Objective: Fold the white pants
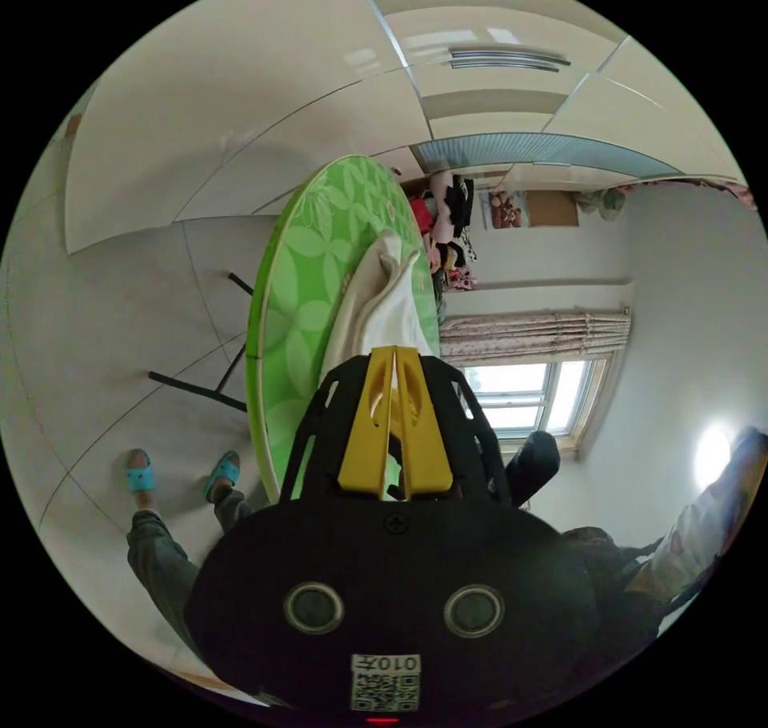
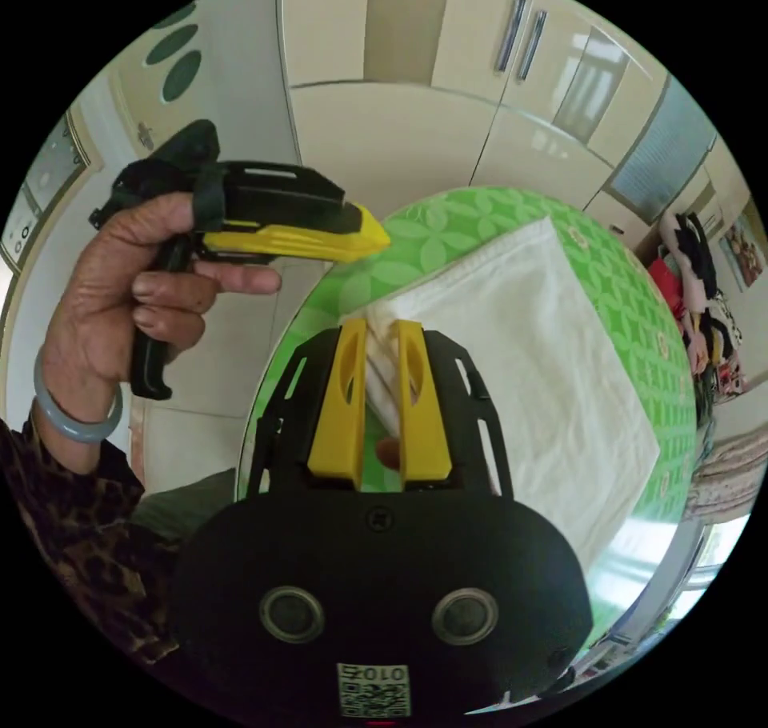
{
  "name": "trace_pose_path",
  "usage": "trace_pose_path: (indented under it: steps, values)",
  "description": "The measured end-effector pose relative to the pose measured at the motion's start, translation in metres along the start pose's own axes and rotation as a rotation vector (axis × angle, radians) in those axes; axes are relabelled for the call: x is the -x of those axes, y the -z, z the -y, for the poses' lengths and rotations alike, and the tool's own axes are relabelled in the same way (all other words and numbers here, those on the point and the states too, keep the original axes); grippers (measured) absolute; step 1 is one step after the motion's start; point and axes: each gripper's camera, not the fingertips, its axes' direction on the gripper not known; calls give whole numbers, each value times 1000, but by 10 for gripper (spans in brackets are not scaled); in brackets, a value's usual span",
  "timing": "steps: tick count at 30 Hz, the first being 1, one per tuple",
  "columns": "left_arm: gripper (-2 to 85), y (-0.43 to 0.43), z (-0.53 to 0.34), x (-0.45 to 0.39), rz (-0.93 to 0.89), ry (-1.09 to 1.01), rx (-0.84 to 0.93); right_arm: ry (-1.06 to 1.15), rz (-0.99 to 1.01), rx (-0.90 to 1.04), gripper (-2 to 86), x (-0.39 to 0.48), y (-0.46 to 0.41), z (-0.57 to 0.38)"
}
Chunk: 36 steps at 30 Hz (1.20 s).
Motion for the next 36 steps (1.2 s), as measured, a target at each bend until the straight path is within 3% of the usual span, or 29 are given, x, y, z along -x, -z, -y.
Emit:
trace_pose_path:
  steps: [6, 11, 15, 17, 19, 22, 25, 31, 33, 34, 36]
  values:
    - [-2, -38, 10, -37, -34, -128, 44, -134, 194, -108, 35, -80, 52, -22]
    - [-2, -105, 27, -81, 31, -285, 128, -467, 137, -96, 23, -199, 77, -64]
    - [-3, -163, 23, -63, 348, -264, 258, -687, 338, -167, 20, -311, 86, -101]
    - [-3, -160, 16, -44, 244, -220, 212, -749, 441, -245, 19, -354, 84, -122]
    - [-3, -163, 16, -48, 273, -224, 221, -882, 463, -163, 17, -408, 62, -152]
    - [-3, -170, 11, -54, 289, -242, 218, -1015, 698, -298, 14, -453, 53, -191]
    - [-3, -173, 9, -60, 296, -183, 234, -1018, 723, -334, 13, -466, 57, -198]
    - [-3, -190, 24, -140, 373, -451, 121, -986, 686, -337, 13, -484, 74, -198]
    - [-3, -205, 40, -123, 553, -423, 75, -992, 723, -364, 14, -490, 76, -202]
    - [-3, -218, 49, -102, 548, -389, 155, -995, 727, -368, 14, -492, 79, -203]
    - [-3, -210, 55, -91, 444, -307, 121, -986, 706, -353, 15, -495, 84, -201]
